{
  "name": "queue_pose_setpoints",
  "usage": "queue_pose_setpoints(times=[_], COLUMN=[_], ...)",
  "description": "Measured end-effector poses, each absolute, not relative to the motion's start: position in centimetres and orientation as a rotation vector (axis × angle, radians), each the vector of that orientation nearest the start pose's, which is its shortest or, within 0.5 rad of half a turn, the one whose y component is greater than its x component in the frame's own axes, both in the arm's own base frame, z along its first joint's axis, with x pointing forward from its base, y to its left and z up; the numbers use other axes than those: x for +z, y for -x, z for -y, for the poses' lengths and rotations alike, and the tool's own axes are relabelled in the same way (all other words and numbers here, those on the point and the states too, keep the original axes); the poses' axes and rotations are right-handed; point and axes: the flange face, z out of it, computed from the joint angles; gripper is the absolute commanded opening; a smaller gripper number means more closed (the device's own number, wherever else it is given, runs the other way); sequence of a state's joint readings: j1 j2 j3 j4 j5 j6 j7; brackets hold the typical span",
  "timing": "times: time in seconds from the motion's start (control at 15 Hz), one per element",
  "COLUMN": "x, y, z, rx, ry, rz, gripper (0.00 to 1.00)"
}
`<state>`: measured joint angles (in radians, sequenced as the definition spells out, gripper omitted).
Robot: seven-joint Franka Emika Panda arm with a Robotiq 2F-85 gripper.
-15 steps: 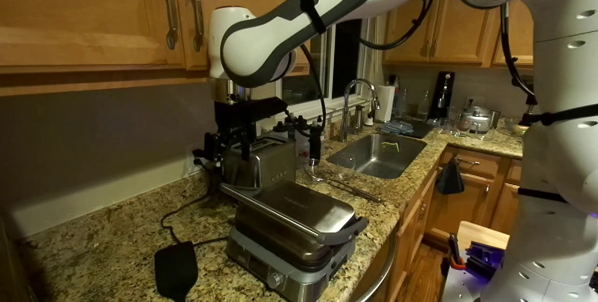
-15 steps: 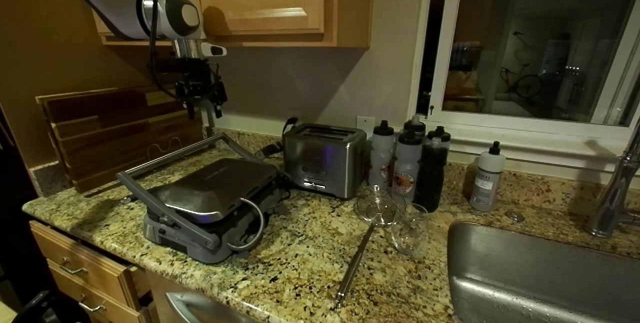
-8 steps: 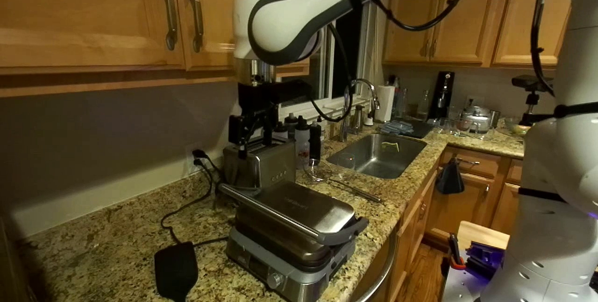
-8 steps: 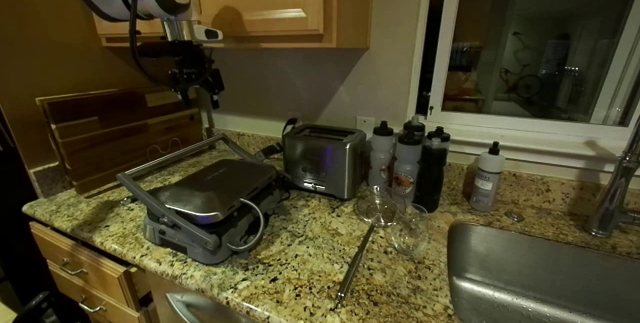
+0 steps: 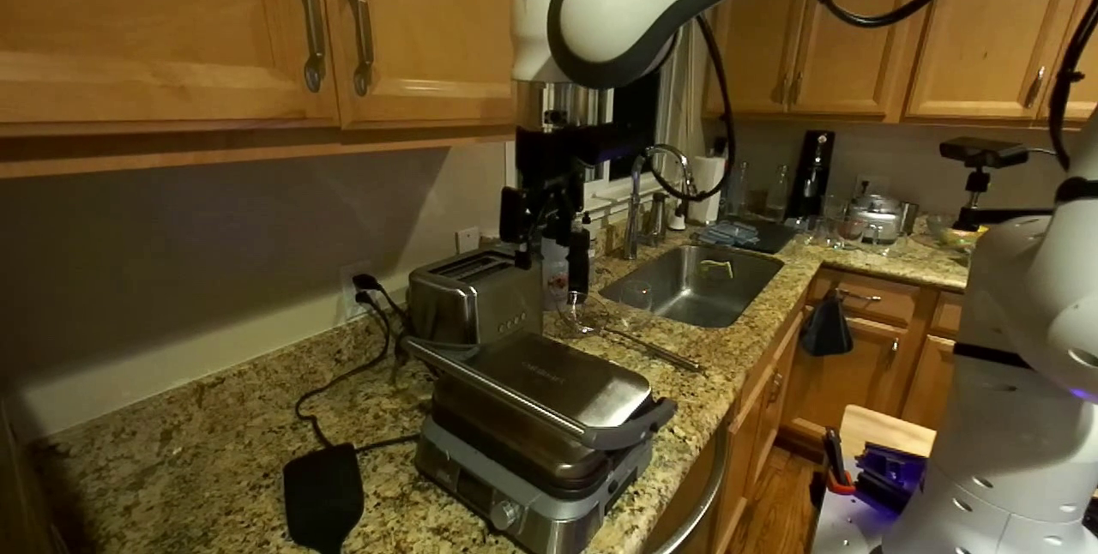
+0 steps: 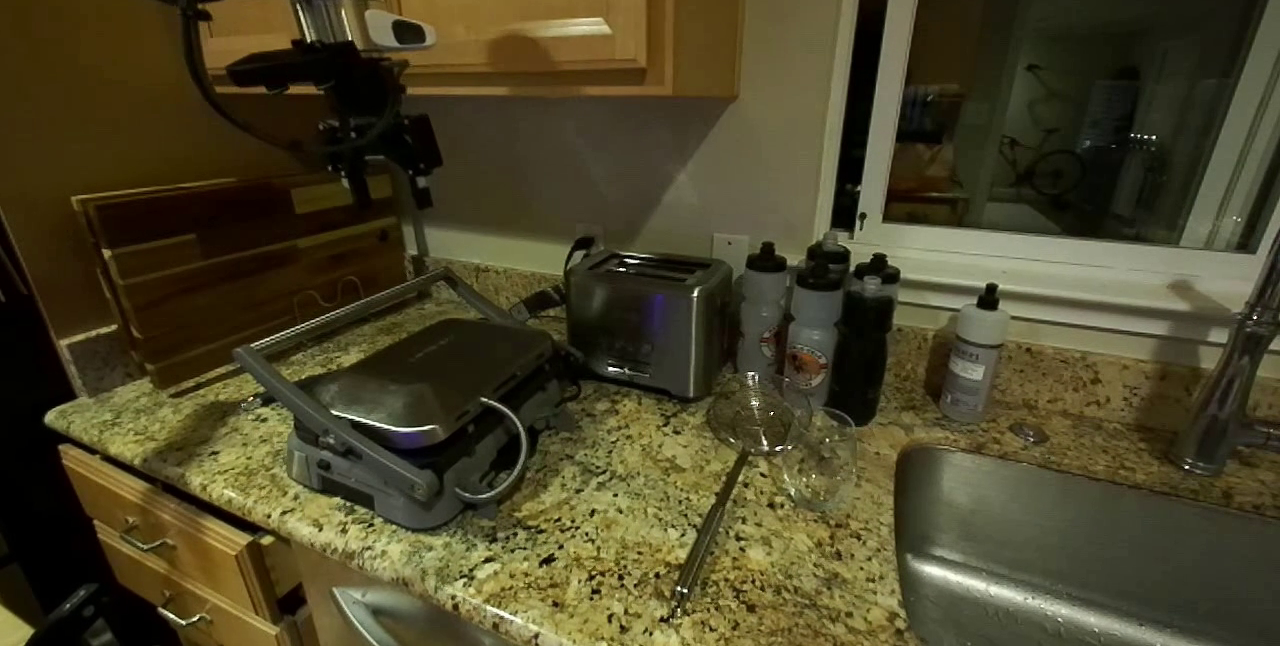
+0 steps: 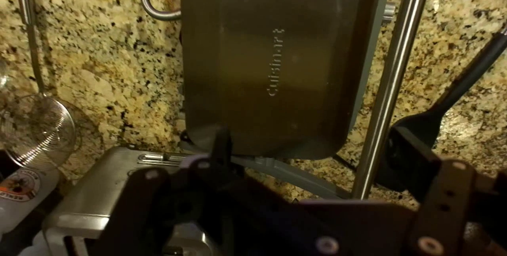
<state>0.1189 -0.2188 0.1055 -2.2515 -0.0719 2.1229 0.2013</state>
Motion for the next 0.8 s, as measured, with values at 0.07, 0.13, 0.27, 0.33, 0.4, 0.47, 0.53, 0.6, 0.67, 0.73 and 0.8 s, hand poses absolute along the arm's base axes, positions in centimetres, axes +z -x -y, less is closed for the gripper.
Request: queue_pose_setpoints(times=[0.07, 0.13, 0.27, 0.33, 0.4, 0.47, 0.53, 0.6, 0.67, 0.73, 0.8], x=[46.6, 46.8, 47.2, 47.4, 47.5, 47.6, 47.7, 47.7, 47.6, 47.6, 47.6], y=[-47.0, -46.3, -45.2, -44.7, -44.3, -44.0, -43.8, -43.7, -43.7, -43.7, -43.7], z=[-10.0, -9.3, -8.0, -7.4, -6.8, -6.2, -5.8, -5.4, -5.2, -5.2, -5.2], rx=[-0.171, -0.177, -0.19, -0.197, -0.203, -0.207, -0.209, -0.209, -0.208, -0.208, -0.208], ry=[3.206, 3.212, 3.219, 3.22, 3.22, 3.22, 3.219, 3.219, 3.219, 3.219, 3.219], rz=[0.073, 0.056, 0.019, 0.0, -0.019, -0.037, -0.053, -0.064, -0.071, -0.074, -0.073], gripper=[1.0, 1.0, 1.0, 1.0, 1.0, 1.0, 1.0, 1.0, 1.0, 1.0, 1.0])
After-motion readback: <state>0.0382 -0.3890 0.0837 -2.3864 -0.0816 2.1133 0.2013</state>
